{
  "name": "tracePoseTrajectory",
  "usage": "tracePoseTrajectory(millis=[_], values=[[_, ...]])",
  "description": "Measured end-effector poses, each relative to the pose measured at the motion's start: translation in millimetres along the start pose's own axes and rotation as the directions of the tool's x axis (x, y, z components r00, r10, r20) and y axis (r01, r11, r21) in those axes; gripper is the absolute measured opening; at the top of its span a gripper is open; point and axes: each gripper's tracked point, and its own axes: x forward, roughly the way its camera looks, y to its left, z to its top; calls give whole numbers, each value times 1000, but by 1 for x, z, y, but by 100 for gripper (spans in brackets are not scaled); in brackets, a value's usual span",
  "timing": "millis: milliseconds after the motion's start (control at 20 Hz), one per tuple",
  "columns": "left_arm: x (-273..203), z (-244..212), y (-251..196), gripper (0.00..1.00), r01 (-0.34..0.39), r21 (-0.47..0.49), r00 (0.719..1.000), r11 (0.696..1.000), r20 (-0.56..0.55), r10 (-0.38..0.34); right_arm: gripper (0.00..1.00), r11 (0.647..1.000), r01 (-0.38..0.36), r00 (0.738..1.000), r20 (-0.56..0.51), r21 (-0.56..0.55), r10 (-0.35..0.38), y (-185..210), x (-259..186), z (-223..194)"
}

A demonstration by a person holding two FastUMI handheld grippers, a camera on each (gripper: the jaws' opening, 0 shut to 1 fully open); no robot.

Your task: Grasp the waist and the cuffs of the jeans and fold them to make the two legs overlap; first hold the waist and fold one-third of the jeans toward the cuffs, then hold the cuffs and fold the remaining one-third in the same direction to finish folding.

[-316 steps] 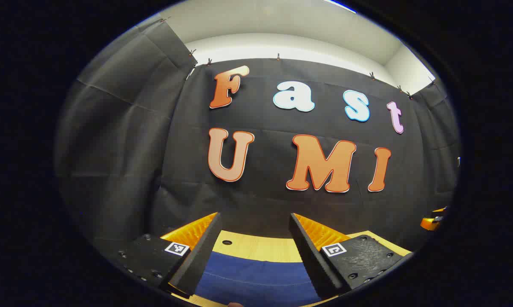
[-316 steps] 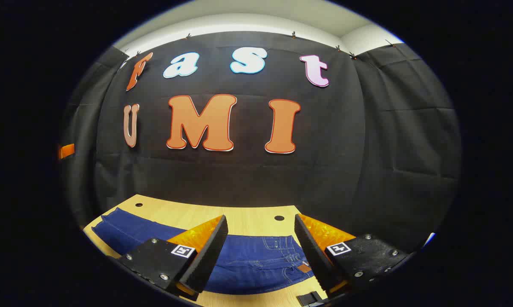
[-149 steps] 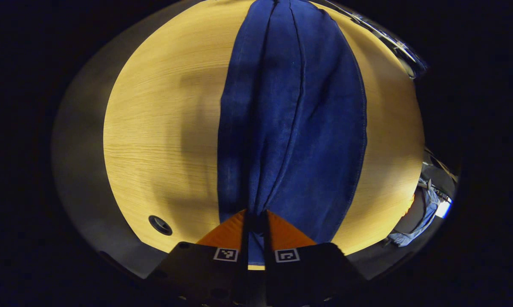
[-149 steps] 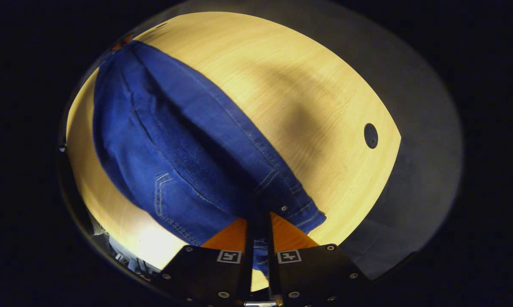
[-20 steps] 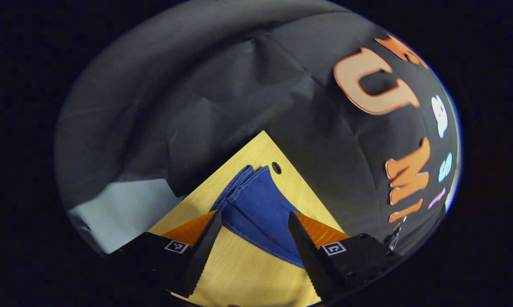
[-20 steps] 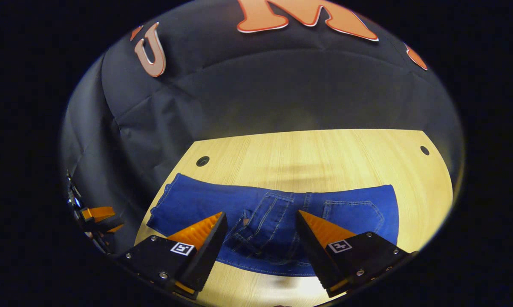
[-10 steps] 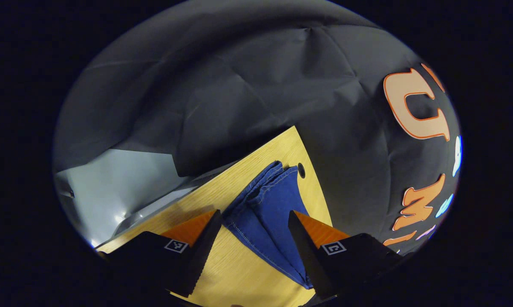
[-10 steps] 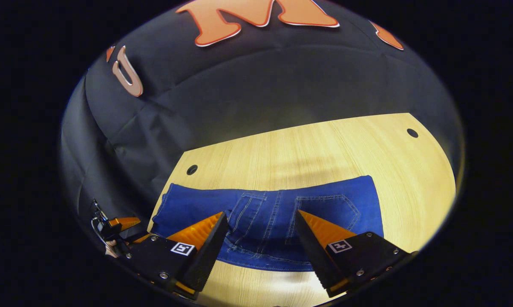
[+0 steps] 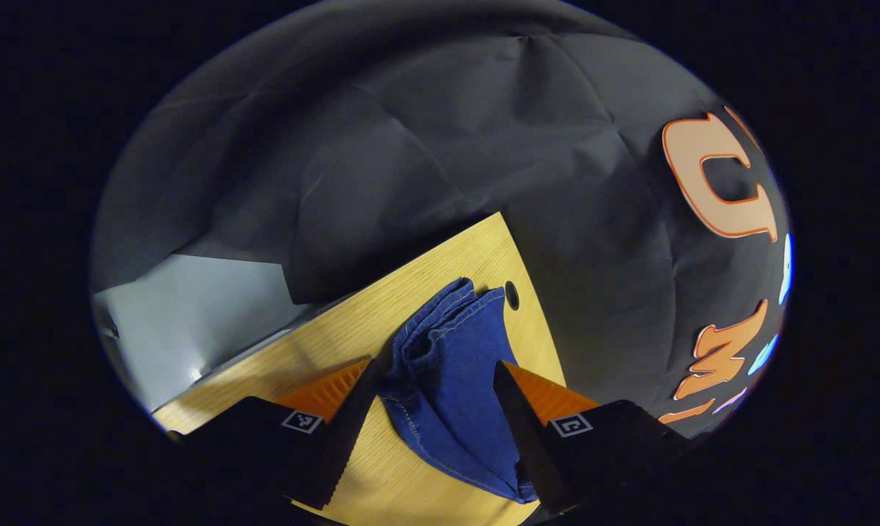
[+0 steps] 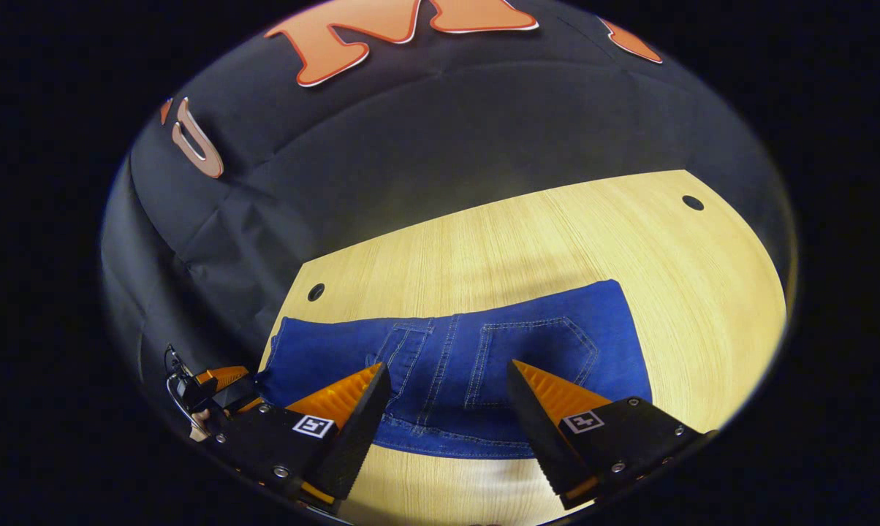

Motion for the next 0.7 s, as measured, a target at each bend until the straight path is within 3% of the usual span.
tracePoseTrajectory(millis=[200,350,450,500,700], values=[[38,-22,-23,94,-33,58,999,998,-6,33,98,999,9,1000,7,33,-9,-6,-3,2],[43,-28,-7,43,-170,148,985,974,5,171,98,999,9,1000,8,54,-9,-15,-7,4],[39,-31,-23,12,-139,160,990,977,3,140,98,998,13,1000,13,60,-13,-20,-9,6],[35,-25,-33,7,-118,195,993,974,15,117,98,998,15,1000,14,64,-16,-22,-9,7],[5,-14,-89,6,-69,389,997,919,59,50,98,996,7,1000,29,94,-10,-36,-16,12]])
